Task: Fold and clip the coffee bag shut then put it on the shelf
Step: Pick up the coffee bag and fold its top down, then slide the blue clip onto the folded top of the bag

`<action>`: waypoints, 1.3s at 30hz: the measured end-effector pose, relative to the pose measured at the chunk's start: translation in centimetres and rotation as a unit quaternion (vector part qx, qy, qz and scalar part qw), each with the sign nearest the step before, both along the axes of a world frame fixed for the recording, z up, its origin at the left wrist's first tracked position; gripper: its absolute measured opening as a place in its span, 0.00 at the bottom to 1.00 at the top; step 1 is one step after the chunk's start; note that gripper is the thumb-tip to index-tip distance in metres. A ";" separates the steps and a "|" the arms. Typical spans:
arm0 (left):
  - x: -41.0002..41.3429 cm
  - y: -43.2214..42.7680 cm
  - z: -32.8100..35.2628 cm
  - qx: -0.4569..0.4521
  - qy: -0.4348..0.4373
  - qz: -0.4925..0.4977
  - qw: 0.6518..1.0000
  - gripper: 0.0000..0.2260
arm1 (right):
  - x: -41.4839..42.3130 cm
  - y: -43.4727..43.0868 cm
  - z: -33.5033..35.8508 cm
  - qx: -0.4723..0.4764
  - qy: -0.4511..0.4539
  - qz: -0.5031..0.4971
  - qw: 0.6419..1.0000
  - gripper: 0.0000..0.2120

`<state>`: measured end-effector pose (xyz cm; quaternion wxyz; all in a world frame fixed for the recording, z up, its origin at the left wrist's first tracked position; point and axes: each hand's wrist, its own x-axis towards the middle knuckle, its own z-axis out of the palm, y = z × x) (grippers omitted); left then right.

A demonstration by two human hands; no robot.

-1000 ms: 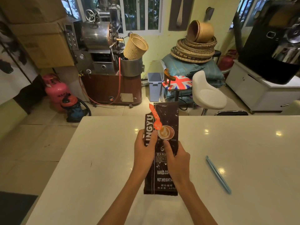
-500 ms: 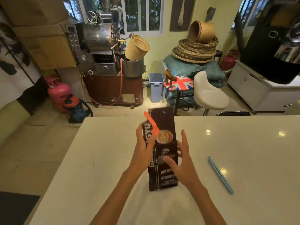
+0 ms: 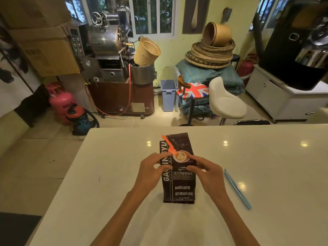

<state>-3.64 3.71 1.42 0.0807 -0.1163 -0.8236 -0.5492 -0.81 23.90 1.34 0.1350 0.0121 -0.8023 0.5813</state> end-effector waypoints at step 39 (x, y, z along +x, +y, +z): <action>2.6 2.3 -8.0 0.164 -0.170 0.090 0.968 0.04 | 2.6 10.4 -7.4 0.397 -0.249 -0.215 0.857 0.24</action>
